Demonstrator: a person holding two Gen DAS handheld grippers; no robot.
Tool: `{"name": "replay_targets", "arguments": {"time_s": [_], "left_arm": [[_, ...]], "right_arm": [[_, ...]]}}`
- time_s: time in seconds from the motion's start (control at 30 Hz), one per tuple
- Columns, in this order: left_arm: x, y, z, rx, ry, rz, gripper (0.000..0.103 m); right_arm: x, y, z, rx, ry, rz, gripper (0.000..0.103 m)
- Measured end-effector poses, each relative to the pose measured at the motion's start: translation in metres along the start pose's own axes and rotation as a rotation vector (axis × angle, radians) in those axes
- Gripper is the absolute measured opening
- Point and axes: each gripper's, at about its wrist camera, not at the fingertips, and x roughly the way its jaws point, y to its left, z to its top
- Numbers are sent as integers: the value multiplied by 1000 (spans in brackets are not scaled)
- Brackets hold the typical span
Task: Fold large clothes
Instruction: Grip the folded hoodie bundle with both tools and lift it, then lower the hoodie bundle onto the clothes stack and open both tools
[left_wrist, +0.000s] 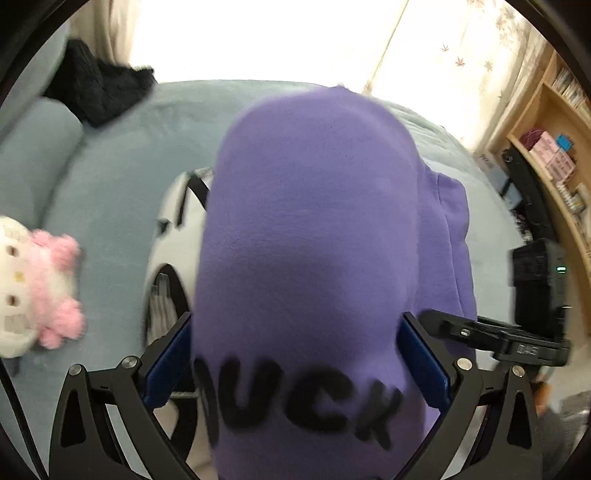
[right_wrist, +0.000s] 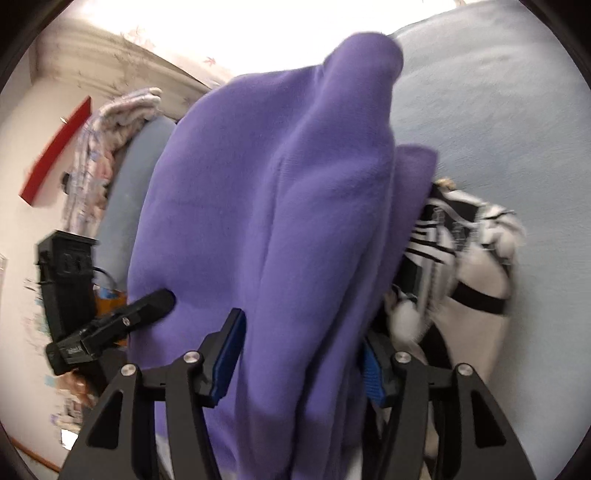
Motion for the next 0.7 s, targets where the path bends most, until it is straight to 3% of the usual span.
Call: {"name": "replay_targets", "arguments": {"time_s": [0.1,0.17,0.23,0.27,0.33,0.4,0.43,0.5,0.57,0.7], "left_arm": [[-26,-19,-6,53,-75,101,102],[-38,-31,-15,95,-116,124,95],[-50,-47,-23,146,-157,145,74],[-53,-51,-26,161,-169,147,70],[-62,-64,-38,192,-208,180,56],[-66,-67,-45,197,-244,205,49],[-67,-65,-47,187,-255,202,45],[-68,-59,-52,173,-267,191,43],[-65,-54,-57,182,-266,189,43],[-62,-52,-64,208,-293,206,43]], "right_arm": [[-26,28,-8,-117,-66,-116,57],[-47,47,-19,-210,-144,-160,57],[-56,65,-26,-280,-195,-186,57],[-57,74,-30,-311,-207,-201,56],[-51,84,-33,-345,-208,-208,48],[-39,86,-33,-348,-171,-192,25],[-31,83,-34,-343,-146,-182,21],[-17,73,-38,-349,-106,-210,15],[-10,62,-40,-358,-101,-251,2],[-19,50,-39,-313,-108,-211,0]]}}
